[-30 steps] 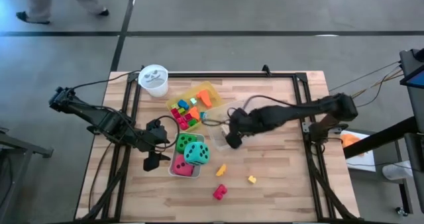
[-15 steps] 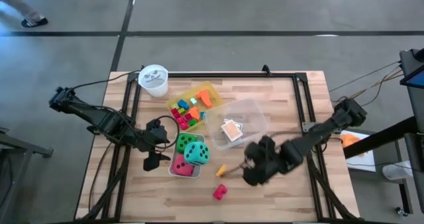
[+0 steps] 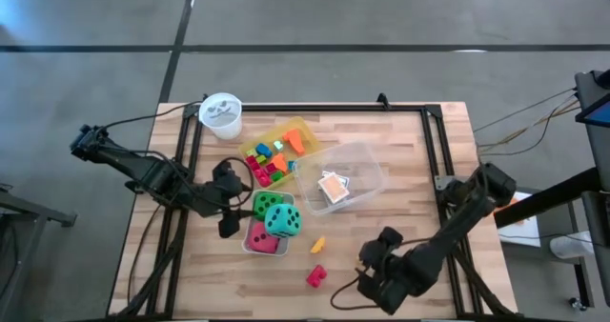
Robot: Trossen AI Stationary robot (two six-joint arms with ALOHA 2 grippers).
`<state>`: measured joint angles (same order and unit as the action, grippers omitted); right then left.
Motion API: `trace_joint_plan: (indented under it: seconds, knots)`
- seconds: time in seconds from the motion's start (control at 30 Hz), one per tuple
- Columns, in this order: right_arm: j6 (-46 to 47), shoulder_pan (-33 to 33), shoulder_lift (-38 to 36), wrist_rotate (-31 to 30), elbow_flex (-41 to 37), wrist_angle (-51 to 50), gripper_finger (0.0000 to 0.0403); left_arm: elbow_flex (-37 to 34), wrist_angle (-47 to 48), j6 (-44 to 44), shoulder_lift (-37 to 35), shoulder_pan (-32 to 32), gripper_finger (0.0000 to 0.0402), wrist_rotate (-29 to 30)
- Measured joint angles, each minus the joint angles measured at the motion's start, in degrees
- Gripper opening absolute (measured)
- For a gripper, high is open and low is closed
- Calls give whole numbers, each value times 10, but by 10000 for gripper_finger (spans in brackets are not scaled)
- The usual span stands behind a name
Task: Pick & Place Toys
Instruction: Put the yellow game piece into the yellow bin
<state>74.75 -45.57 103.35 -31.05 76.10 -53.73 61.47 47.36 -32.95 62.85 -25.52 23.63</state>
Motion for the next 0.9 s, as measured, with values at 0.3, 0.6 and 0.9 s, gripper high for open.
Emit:
trace_joint_plan:
  seconds: [0.3,0.6,0.9]
  knots:
    - [30,-15,80,15,-2,6,391,0,-23,0,0,0,315,4]
    - [31,-14,122,12,-7,6,391,0,-24,0,0,0,315,4]
    - [29,-2,123,9,-26,10,391,0,-26,-1,0,0,315,4]
